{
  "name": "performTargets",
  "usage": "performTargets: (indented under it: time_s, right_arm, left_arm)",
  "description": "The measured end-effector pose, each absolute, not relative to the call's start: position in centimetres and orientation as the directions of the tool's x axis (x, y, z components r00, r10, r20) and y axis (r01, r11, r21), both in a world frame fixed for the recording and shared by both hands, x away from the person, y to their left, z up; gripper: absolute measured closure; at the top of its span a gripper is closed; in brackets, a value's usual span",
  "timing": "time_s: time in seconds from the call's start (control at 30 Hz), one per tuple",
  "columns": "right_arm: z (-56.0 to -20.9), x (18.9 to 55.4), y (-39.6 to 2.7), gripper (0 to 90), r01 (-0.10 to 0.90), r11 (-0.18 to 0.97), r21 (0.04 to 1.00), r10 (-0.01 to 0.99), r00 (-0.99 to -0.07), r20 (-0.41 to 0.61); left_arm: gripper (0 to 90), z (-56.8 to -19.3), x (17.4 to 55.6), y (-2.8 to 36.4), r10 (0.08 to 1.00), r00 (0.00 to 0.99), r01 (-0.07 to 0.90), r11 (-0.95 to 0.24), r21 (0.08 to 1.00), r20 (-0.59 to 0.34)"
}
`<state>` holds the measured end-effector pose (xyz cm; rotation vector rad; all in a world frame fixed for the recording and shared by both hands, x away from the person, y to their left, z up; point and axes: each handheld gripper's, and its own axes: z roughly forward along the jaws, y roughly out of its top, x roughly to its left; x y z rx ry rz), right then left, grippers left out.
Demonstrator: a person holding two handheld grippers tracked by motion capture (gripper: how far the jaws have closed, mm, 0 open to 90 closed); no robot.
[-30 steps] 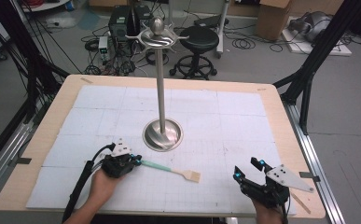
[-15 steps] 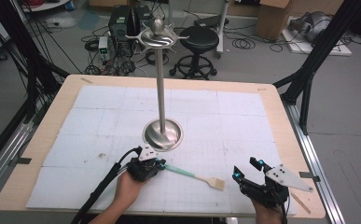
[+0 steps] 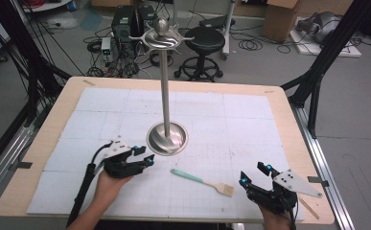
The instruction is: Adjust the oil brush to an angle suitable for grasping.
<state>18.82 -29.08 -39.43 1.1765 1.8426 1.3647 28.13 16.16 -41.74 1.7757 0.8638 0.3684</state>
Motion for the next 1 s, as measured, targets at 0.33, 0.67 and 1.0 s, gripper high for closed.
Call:
performTargets:
  time_s: [0.33, 0.67, 1.0]
  right_arm:
    - [-39.9, 19.3, -28.8, 18.7, 0.345, 0.096, 0.934, 0.879, -0.47, 0.083]
    - [-40.3, 19.9, -27.7, 15.7, 0.36, 0.143, 0.922, 0.858, -0.509, 0.066]
    - [-40.5, 19.9, -27.7, 24.3, 0.36, 0.159, 0.919, 0.84, -0.539, 0.066]
  left_arm:
    - [17.9, -41.2, 26.7, 22.7, 0.71, 0.682, 0.298, -0.053, 0.953, -0.174]
    - [19.8, -41.9, 25.3, 24.8, 0.697, 0.703, 0.283, -0.09, 0.955, -0.142]
    - [20.1, -41.7, 25.3, 25.6, 0.72, 0.674, 0.286, -0.048, 0.957, -0.166]
